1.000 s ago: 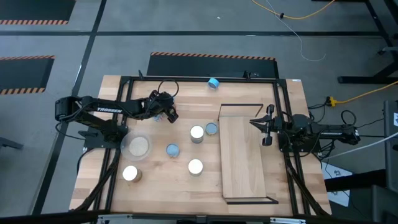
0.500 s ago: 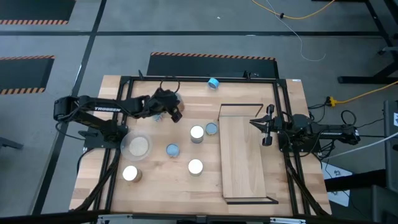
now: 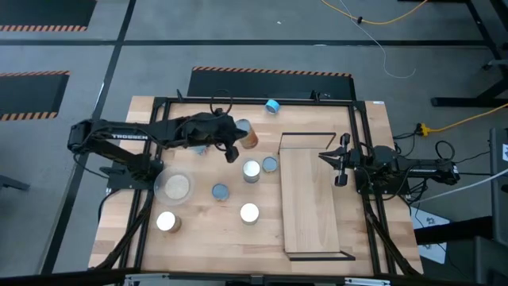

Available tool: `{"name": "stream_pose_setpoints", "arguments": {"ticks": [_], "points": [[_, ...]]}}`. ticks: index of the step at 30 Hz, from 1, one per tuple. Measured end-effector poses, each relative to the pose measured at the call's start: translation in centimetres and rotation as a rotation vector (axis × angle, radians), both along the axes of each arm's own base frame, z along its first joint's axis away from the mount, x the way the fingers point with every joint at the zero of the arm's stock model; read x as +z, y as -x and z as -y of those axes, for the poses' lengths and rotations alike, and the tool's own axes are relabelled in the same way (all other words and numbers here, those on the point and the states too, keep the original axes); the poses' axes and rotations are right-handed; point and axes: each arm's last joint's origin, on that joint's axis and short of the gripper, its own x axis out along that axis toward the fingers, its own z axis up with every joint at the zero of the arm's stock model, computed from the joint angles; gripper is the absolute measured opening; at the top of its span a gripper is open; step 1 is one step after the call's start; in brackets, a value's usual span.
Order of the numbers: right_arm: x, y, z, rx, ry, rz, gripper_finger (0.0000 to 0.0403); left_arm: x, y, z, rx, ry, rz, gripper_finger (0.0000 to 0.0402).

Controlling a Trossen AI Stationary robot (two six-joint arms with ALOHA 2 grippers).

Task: Pick and place cans onto a shelf
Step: Put the top orange can onto the shelf

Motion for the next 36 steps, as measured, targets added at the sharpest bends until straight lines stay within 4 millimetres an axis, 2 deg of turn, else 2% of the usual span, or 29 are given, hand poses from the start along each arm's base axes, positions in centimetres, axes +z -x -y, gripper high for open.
{"name": "stream_pose_setpoints", "arguments": {"ticks": [4, 9, 20, 26, 31, 36], "points": [[0.1, 0.0, 0.0, 0.0, 0.001, 0.013, 0.0039, 1.7, -0.5, 1.2, -0.045, -0.003, 0.047, 0.0], [0.8, 0.1, 0.0, 0.0, 0.002, 0.087, 0.0039, 2.8, -2.3, 2.3, -0.101, -0.041, 0.055, 0.0], [2.0, 0.3, 0.0, 0.0, 0.003, 0.211, 0.0039, 5.3, -10.6, 3.0, -0.282, -0.139, 0.005, 0.0], [2.8, 0.5, 0.0, -0.012, 0.005, 0.224, 0.0039, 3.9, -14.9, 3.0, -0.308, -0.148, -0.092, 0.0], [3.5, 0.8, 0.0, -0.018, 0.039, 0.238, 0.0039, 1.1, -17.5, 3.0, -0.334, -0.129, -0.147, 0.0], [3.6, 0.8, 0.0, -0.02, 0.055, 0.238, 0.0039, -1.8, -18.9, 3.1, -0.338, -0.118, -0.212, 0.0]]}}
